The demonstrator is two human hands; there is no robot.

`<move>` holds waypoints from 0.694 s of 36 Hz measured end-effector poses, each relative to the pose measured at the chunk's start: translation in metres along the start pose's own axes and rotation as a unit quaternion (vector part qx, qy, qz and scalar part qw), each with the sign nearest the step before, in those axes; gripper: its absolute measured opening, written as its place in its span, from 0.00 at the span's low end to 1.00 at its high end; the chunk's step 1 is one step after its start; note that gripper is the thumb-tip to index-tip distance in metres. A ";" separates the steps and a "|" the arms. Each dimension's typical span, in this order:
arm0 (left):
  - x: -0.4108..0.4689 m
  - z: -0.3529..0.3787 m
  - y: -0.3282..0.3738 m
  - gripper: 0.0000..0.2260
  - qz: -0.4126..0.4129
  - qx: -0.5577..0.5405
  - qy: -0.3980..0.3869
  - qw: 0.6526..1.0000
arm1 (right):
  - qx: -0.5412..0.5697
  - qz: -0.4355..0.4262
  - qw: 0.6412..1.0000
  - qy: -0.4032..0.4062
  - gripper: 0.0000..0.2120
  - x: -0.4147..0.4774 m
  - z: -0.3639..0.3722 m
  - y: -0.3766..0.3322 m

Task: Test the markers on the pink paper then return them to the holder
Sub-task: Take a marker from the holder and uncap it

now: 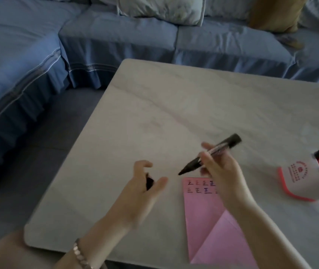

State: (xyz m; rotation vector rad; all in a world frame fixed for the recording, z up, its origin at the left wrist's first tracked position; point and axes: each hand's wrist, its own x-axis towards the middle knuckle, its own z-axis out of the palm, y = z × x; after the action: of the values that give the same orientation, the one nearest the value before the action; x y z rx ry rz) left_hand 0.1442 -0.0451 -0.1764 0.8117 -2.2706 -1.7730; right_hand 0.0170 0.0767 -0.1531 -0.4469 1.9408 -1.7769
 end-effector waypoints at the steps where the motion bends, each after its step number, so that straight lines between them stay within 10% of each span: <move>1: 0.000 -0.004 -0.004 0.14 -0.009 -0.003 0.021 1.000 | -0.040 -0.009 0.999 0.005 0.13 0.010 -0.002 -0.002; 9: -0.005 -0.022 -0.032 0.08 -0.003 0.039 0.117 0.992 | -0.236 0.049 0.962 -0.128 0.09 0.070 0.026 0.010; 18: 0.032 -0.013 -0.040 0.08 0.022 0.088 0.179 0.980 | -0.458 0.025 0.886 -0.068 0.11 0.073 0.061 0.056; 25: 0.070 0.017 -0.036 0.11 0.000 0.138 0.165 0.976 | -0.410 0.021 0.912 -0.031 0.17 0.064 0.053 0.065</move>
State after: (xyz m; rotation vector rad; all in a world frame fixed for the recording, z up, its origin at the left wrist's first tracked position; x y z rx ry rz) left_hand 0.0894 -0.0716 -0.2297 1.0620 -2.3085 -1.2211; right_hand -0.0038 0.0052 -0.2277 -0.7042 2.5565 -0.8203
